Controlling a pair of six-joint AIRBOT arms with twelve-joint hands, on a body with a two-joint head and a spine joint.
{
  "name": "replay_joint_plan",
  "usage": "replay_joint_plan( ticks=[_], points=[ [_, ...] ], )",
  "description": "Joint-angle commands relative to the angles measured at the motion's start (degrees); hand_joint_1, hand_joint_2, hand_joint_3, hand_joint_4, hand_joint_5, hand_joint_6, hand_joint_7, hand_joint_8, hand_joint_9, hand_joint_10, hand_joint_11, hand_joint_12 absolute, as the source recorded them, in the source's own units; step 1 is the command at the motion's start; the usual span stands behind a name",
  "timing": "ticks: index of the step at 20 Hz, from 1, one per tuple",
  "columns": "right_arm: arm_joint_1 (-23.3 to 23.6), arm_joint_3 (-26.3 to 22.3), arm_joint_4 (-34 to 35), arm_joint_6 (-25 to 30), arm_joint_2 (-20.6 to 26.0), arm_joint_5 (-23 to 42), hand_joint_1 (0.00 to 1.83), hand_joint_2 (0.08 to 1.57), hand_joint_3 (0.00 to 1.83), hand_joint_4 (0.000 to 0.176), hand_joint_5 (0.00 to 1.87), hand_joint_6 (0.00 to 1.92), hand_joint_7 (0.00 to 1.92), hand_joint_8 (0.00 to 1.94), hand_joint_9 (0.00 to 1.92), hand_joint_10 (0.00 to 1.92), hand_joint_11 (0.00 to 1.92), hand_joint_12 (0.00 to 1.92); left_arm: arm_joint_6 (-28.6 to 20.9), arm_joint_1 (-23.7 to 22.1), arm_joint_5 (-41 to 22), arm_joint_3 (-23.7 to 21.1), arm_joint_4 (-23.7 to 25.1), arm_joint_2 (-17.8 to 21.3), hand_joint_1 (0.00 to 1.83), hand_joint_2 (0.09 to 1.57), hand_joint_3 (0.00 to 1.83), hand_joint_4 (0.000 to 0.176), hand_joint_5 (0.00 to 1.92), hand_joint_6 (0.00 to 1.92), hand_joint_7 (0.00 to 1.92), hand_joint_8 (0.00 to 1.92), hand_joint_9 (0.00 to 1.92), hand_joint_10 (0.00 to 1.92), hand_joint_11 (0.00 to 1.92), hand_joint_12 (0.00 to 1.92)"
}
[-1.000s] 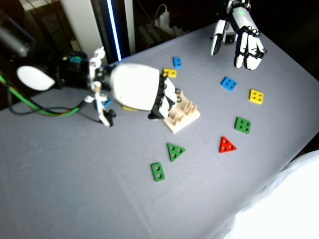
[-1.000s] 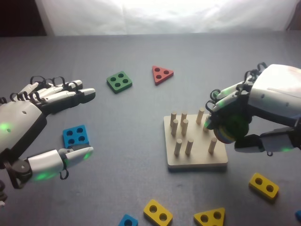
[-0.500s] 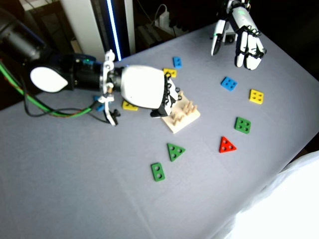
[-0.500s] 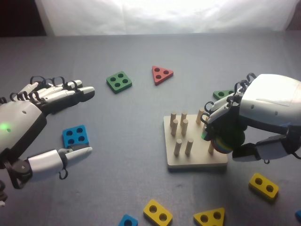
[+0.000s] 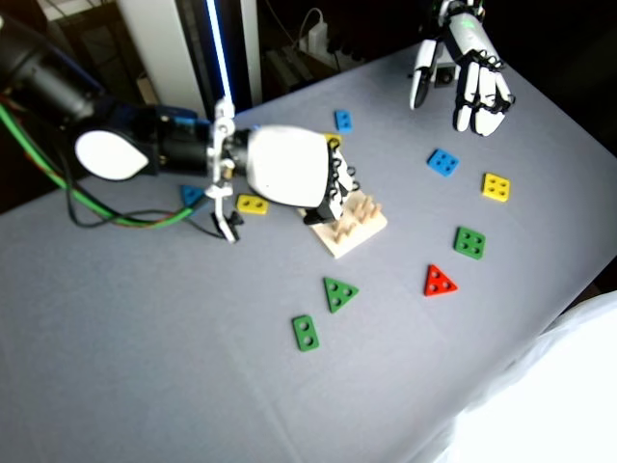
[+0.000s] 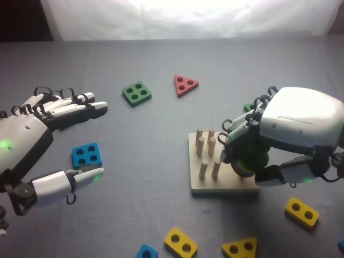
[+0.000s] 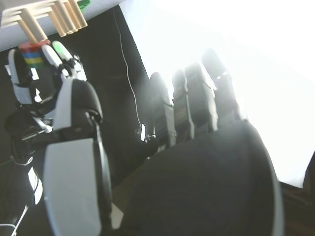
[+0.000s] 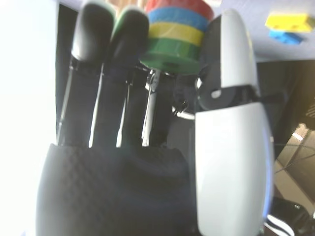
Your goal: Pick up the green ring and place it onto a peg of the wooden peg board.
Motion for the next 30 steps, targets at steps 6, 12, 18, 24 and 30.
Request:
replay_joint_plan(
  ticks=[6, 12, 18, 24, 30],
  points=[
    [0.83, 0.0, 0.94, 0.44, -0.37, 4.74, 1.35, 1.1, 0.0, 0.0, 0.9, 0.98, 0.98, 1.01, 1.06, 1.12, 0.93, 1.35, -0.51, -0.46, -7.33, 0.08, 1.27, -0.45, 0.91, 1.07, 0.0, 0.0, 0.55, 0.0, 0.36, 0.0, 0.35, 0.0, 0.0, 1.01],
    [0.83, -1.0, 1.0, 1.05, 0.52, 6.99, 1.16, 1.04, 0.0, 0.044, 0.7, 0.01, 0.51, 0.07, 0.48, 0.36, 0.28, 0.97, -0.63, -0.38, -7.64, 0.07, 1.04, -0.46, 0.95, 1.06, 0.0, 0.0, 0.56, 0.0, 0.34, 0.0, 0.36, 0.0, 0.0, 1.04],
    [0.65, -4.03, 3.53, 1.14, 3.67, 13.57, 1.13, 1.03, 0.0, 0.024, 0.71, 0.0, 0.51, 0.0, 0.56, 0.02, 0.2, 0.9, -1.1, -0.02, -8.62, -0.15, 0.78, -0.47, 0.91, 1.07, 0.0, 0.0, 0.55, 0.0, 0.35, 0.0, 0.36, 0.0, 0.0, 1.03],
    [-5.71, -6.16, 17.4, 1.13, 9.36, 32.09, 1.1, 1.06, 0.0, 0.0, 0.72, 0.0, 0.61, 0.0, 0.55, 0.0, 0.07, 0.94, -4.23, 0.99, -15.03, -0.21, -0.3, -0.54, 0.93, 1.14, 0.0, 0.0, 0.68, 0.0, 0.58, 0.0, 0.54, 0.0, 0.03, 1.21],
    [-13.64, -8.95, 31.06, -1.9, 12.67, 54.19, 1.11, 1.21, 0.0, 0.0, 0.66, 0.0, 0.76, 0.0, 0.83, 0.02, 0.58, 0.54, -4.54, 0.01, -22.88, -1.1, -0.06, -0.38, 0.45, 1.18, 0.01, 0.0, 0.1, 0.0, 0.35, 0.0, 0.38, 0.0, 0.05, 1.17]
  ],
)
